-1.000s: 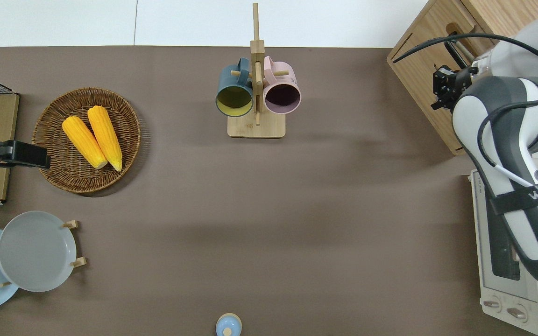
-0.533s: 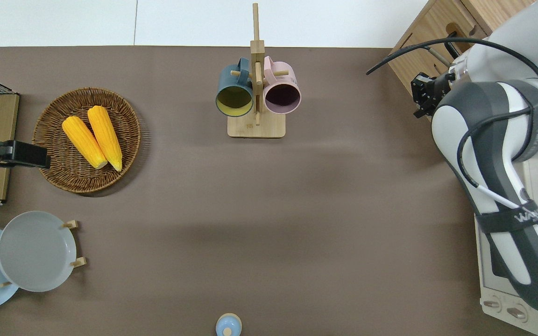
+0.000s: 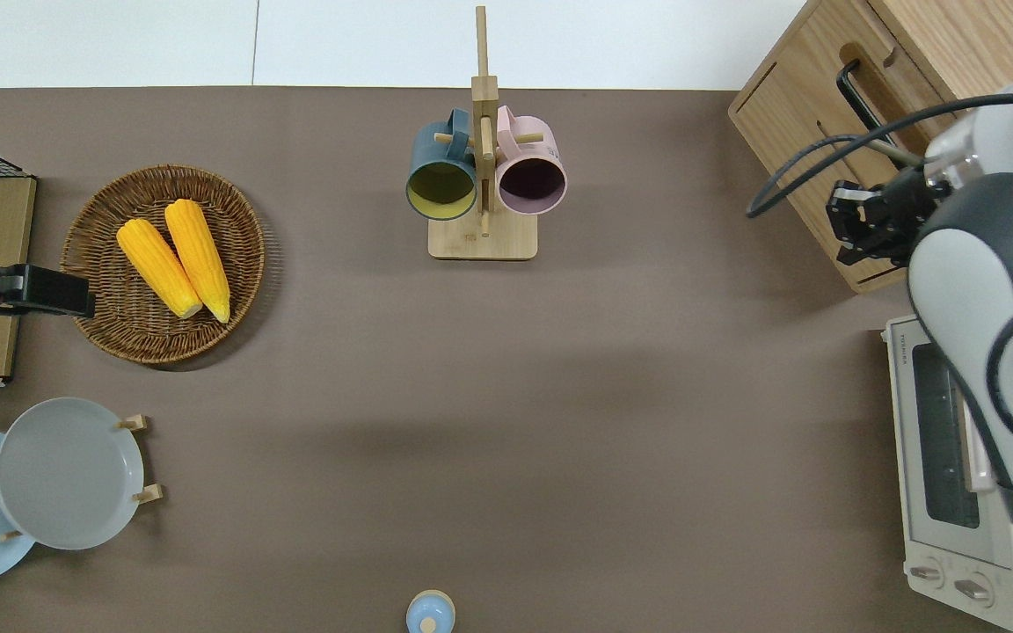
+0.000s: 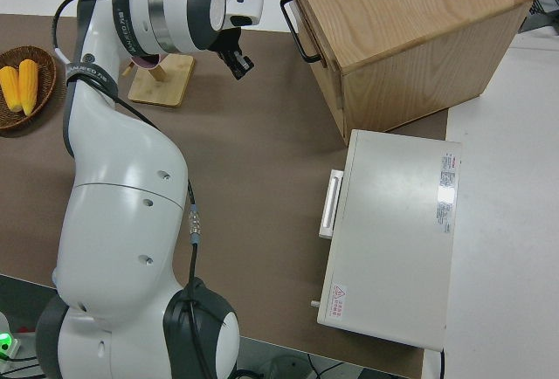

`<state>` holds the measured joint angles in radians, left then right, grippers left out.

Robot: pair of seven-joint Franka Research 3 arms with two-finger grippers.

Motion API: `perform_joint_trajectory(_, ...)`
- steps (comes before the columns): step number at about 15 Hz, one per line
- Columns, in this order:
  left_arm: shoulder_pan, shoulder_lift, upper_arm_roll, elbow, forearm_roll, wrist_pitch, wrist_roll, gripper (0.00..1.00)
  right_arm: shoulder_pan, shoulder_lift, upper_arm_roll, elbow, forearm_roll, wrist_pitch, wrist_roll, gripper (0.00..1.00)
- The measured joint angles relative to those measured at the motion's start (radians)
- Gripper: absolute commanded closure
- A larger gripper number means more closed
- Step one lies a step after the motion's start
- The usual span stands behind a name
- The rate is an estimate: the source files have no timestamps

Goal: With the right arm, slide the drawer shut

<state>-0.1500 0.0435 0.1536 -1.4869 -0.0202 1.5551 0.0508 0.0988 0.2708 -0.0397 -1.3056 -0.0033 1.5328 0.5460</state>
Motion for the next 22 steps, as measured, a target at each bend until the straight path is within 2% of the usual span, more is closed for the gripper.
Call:
perform_joint_trajectory(2, 0.000, 0.000, 0.000, 0.000, 0.000, 0.000, 0.000, 0.00, -0.002, -0.038, -0.030, -0.034, 0.000, -0.005, -0.095, 1.000)
perform_joint_trajectory(6, 0.000, 0.000, 0.000, 0.000, 0.000, 0.000, 0.000, 0.00, -0.004, -0.096, -0.061, -0.097, 0.000, -0.005, -0.248, 1.000)
perform_joint_trajectory(10, 0.000, 0.000, 0.000, 0.000, 0.000, 0.000, 0.000, 0.00, -0.014, -0.133, -0.070, -0.122, 0.001, -0.005, -0.395, 1.000)
perform_joint_trajectory(11, 0.000, 0.000, 0.000, 0.000, 0.000, 0.000, 0.000, 0.00, -0.015, -0.138, -0.072, -0.123, 0.001, -0.004, -0.429, 0.924)
perform_joint_trajectory(13, 0.000, 0.000, 0.000, 0.000, 0.000, 0.000, 0.000, 0.00, -0.014, -0.141, -0.071, -0.123, 0.001, 0.004, -0.453, 0.702)
perform_joint_trajectory(15, 0.000, 0.000, 0.000, 0.000, 0.000, 0.000, 0.000, 0.00, -0.013, -0.141, -0.070, -0.124, 0.001, 0.022, -0.457, 0.139)
perform_joint_trajectory(16, 0.000, 0.000, 0.000, 0.000, 0.000, 0.000, 0.000, 0.00, -0.013, -0.141, -0.069, -0.124, 0.001, 0.033, -0.457, 0.014)
perform_joint_trajectory(22, 0.000, 0.000, 0.000, 0.000, 0.000, 0.000, 0.000, 0.00, -0.013, -0.141, -0.070, -0.123, 0.000, 0.053, -0.459, 0.011)
